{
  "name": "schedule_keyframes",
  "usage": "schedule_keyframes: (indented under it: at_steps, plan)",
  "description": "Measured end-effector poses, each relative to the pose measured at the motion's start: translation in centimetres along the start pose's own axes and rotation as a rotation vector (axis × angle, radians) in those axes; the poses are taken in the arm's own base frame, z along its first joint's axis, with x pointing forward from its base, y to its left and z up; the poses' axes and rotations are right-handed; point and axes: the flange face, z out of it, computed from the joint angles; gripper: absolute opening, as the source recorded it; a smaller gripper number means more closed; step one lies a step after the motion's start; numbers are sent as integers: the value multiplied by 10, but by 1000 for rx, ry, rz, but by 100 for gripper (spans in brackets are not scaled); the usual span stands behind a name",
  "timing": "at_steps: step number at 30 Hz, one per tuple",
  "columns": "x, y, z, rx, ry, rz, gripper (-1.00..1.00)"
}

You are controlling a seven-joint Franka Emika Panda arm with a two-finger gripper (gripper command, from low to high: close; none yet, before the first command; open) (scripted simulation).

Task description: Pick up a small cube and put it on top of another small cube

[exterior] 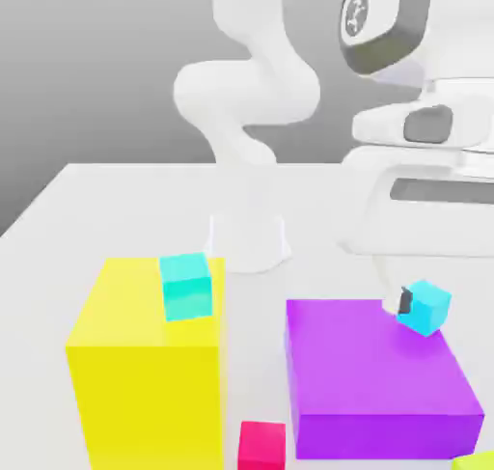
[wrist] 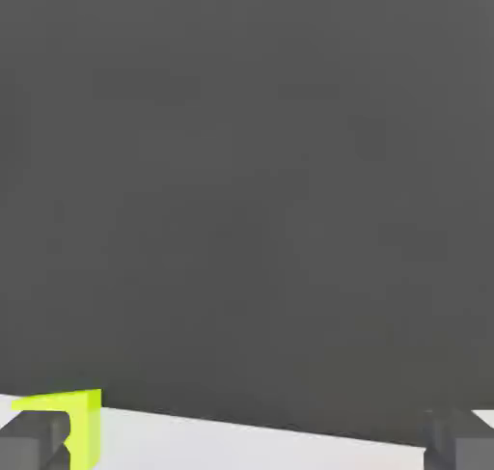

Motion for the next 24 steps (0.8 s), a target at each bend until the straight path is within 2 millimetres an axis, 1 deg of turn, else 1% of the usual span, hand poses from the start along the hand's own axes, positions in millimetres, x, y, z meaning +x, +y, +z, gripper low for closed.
schedule_keyframes:
  at_steps: [4,9,10,13,14,19,20,21,22,24]
  plan:
    - [-30,-18,60,-33,-79,-26,0]
    - [-78,-34,130,-66,-185,-53,0]
    - [-87,-36,144,-70,-201,-56,0]
    - [-101,-35,191,-73,-215,-58,0]
    - [-105,-34,204,-73,-216,-59,-100]
    - [-105,-34,204,-72,-217,-58,-100]
    - [-107,-33,210,-72,-217,-59,-100]
    - [-105,-34,205,-72,-217,-59,-100]
    - [-103,-35,195,-72,-217,-58,-100]
    - [-97,-37,166,-72,-218,-59,-100]
